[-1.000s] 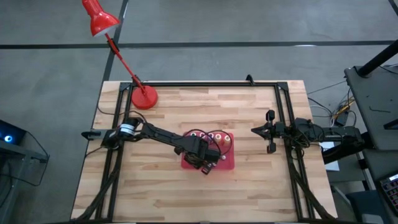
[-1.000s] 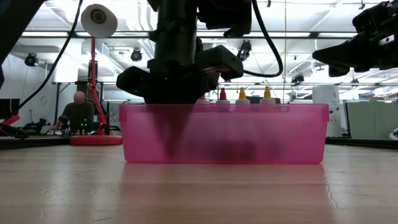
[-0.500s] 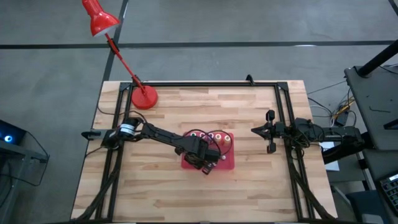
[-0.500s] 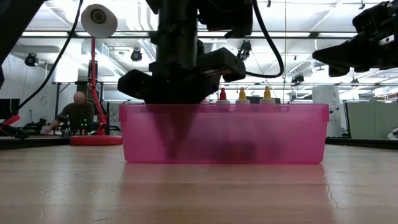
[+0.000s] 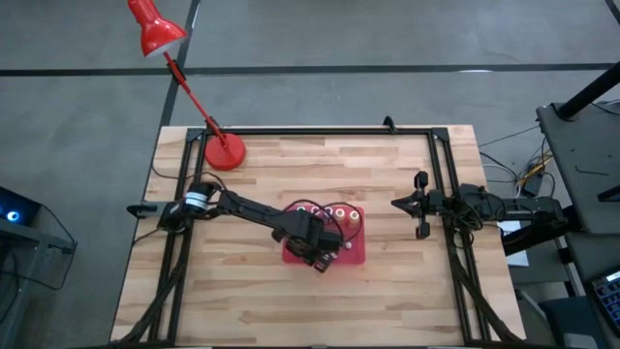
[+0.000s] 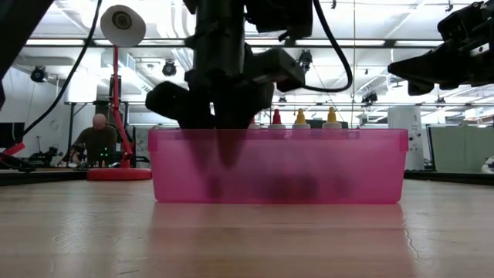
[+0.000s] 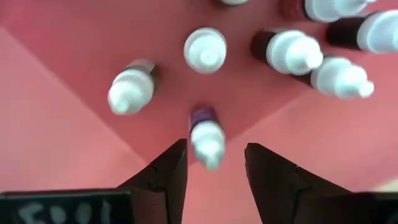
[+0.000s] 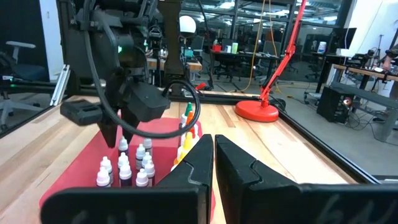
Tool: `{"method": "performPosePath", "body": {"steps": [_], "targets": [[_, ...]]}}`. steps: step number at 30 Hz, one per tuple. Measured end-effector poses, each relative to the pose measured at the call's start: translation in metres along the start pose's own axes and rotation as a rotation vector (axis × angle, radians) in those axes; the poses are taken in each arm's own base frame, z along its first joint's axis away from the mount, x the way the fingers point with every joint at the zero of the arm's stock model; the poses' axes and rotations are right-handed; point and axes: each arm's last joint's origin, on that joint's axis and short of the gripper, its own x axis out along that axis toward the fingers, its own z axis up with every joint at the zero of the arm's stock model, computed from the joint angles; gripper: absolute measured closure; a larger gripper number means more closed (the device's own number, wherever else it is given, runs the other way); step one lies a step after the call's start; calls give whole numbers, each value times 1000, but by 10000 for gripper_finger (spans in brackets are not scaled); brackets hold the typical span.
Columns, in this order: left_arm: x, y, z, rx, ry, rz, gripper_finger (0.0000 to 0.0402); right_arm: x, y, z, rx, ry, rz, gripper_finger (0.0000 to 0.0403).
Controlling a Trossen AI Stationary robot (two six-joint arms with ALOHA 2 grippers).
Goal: Pick & Place food coloring
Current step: Return to Home Position
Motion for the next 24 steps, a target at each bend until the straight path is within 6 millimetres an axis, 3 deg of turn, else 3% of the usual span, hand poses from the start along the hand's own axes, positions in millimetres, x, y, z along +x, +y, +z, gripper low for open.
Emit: {"method": "performPosePath", "body": {"steps": [12, 24], "targets": [[-22, 4, -6, -7, 16, -8, 268, 0, 0, 0, 0, 0, 0, 394], [-66, 2, -32, 105, -107, -86, 268, 0, 0, 0, 0, 0, 0, 394]]}}
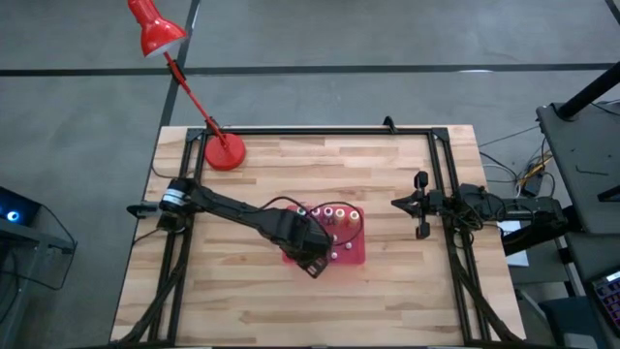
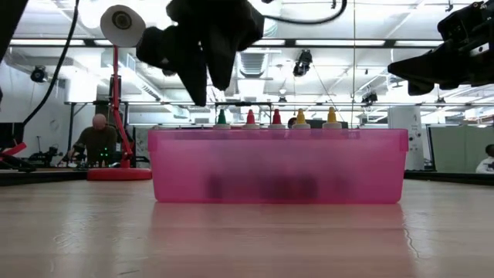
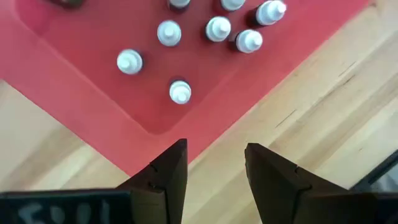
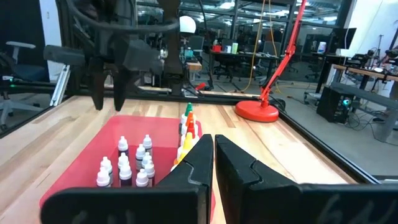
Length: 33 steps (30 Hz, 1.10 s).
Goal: Pick & Place food coloring
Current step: Return to Home Position
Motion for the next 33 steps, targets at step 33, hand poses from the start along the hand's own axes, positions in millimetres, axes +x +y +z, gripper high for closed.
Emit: {"method": "performPosePath", "body": {"steps": [33], "targets": [[-4, -6, 11, 577, -187, -21, 401, 0, 0, 0, 0, 0, 1, 394]]}}
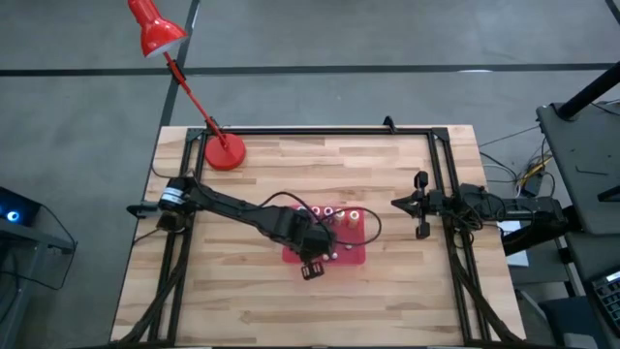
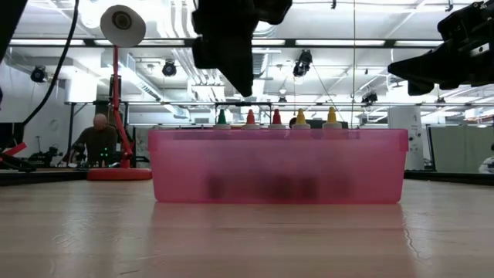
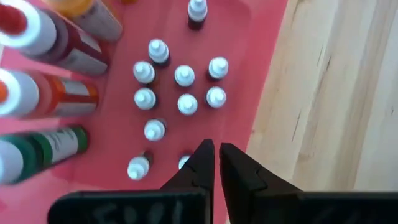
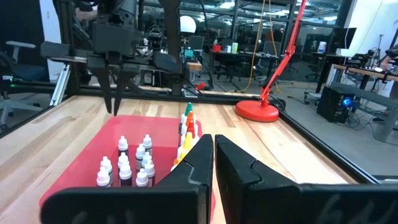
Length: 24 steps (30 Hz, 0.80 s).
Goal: Pick & Place food coloring
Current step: Return to Home Position
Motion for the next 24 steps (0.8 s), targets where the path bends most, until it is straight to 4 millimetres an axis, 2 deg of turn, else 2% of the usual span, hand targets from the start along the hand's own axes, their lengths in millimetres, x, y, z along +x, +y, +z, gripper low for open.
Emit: {"method": "performPosePath", "body": {"steps": [5, 13, 18, 24], "targets": [[-4, 2, 3, 62, -66, -33, 401, 0, 0, 0, 0, 0, 0, 394], [-24, 16, -10, 264, -217, -76, 402, 0, 0, 0, 0, 1, 0, 394], [-31, 30, -38, 347, -345, -115, 402, 0, 0, 0, 0, 0, 0, 394], [-54, 50, -78, 382, -456, -195, 401, 0, 0, 0, 0, 0, 1, 394]]}}
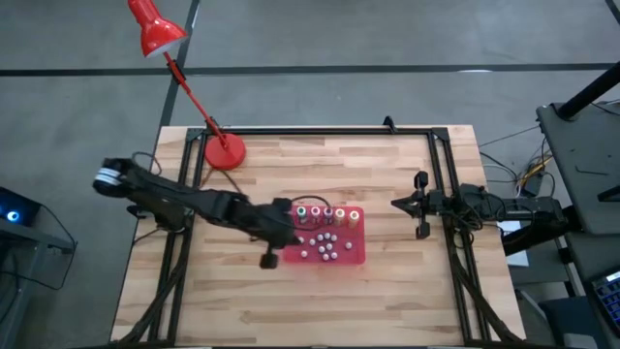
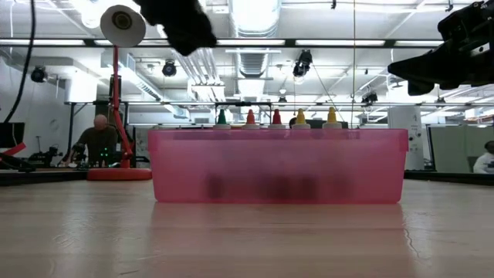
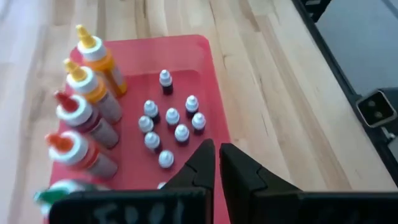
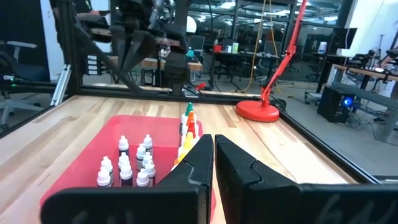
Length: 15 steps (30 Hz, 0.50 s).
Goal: Pick & Place food coloring
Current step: Return to Home Position
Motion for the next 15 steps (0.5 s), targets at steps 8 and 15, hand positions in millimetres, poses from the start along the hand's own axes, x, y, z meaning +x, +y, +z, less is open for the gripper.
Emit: {"method": "performPosePath", "body": {"steps": [8, 15], "targets": [[-53, 4, -33, 15, -95, 37, 401, 0, 0, 0, 0, 0, -1, 394], [-79, 8, -54, 45, -154, 68, 401, 0, 0, 0, 0, 0, -1, 394]]}}
